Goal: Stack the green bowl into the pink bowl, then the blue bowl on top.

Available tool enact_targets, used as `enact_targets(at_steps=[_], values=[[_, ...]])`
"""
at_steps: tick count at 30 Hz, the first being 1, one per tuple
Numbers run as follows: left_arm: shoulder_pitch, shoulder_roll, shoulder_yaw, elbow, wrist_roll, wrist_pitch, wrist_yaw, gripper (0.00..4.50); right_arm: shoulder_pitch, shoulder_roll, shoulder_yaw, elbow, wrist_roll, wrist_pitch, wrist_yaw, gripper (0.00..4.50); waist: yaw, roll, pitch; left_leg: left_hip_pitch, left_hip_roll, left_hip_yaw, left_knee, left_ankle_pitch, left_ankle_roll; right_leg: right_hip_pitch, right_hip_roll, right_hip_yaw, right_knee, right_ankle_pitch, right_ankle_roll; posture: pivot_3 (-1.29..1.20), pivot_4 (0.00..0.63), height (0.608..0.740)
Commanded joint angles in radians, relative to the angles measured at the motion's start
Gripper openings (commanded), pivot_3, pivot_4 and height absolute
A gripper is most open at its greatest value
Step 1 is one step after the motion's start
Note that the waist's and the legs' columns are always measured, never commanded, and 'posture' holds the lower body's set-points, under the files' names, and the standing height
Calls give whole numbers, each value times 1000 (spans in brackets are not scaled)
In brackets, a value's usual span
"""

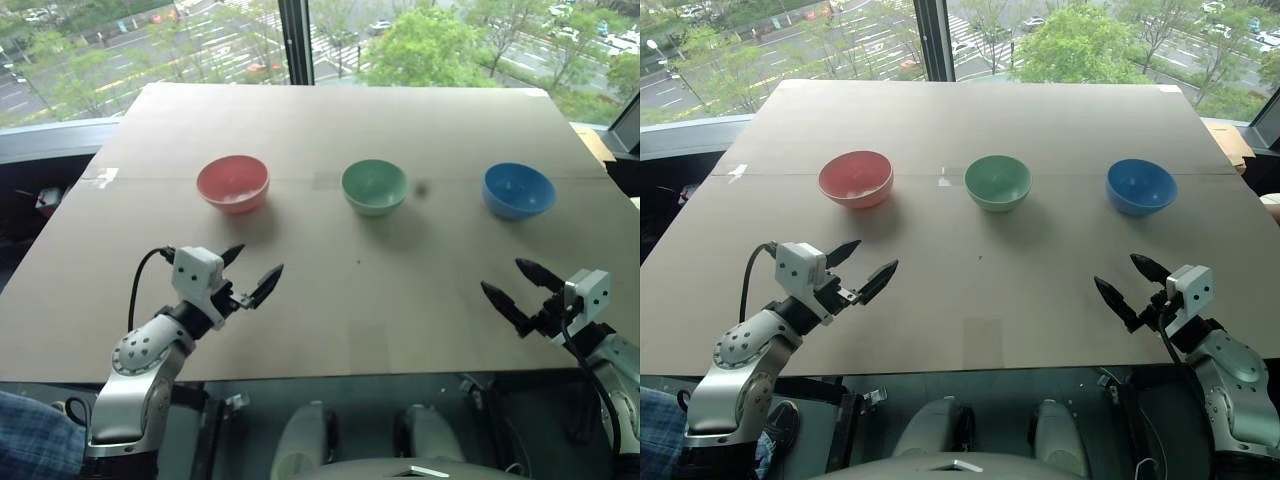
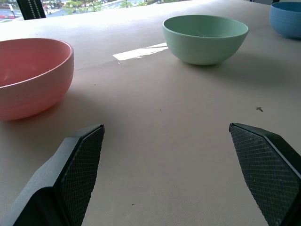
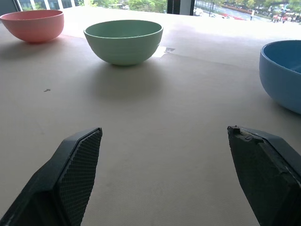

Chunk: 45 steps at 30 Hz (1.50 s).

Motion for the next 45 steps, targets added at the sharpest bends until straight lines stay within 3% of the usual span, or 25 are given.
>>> enact_targets(at_steps=[1, 23, 28, 34, 39, 45], values=[[-3, -9, 9, -15, -34, -29, -20, 4500, 3, 6, -9, -30, 7, -21, -1, 4488, 0, 0, 0, 0, 0, 0, 0, 0, 0, 0, 0, 0, 0, 0, 0, 0, 150, 740], [0, -5, 24, 3, -51, -43, -40, 4500, 33, 15, -4, -91, 18, -11, 2, 4488, 0, 0, 0, 0, 0, 0, 0, 0, 0, 0, 0, 0, 0, 0, 0, 0, 150, 740], [-99, 7, 6, 56, 22, 37, 66, 4500, -13, 28, 52, -190, 26, 7, -11, 4488, 0, 0, 0, 0, 0, -1, 0, -1, 2, 0, 1, -1, 1, 0, 0, 0, 150, 740], [-200, 43, -44, 111, 88, 51, 62, 4500, -61, 39, 150, -322, 21, 56, -40, 4488, 1, 0, 0, 0, 0, 0, 0, 0, -1, 0, 1, -1, 1, 2, 3, 0, 150, 740], [-350, 91, -100, 235, 229, 69, 134, 4500, -78, 35, 202, -387, 6, 94, -73, 4488, 2, -4, 2, -1, -1, -1, 0, 1, -1, 0, 2, -2, 1, 2, 4, 0, 150, 740], [-491, 131, -178, 356, 303, 81, 91, 4500, -89, 52, 260, -445, -6, 136, -124, 4488, 0, -5, 3, -1, -1, -1, 1, 1, -1, 0, 2, -2, 1, 2, 4, 0, 150, 740]])
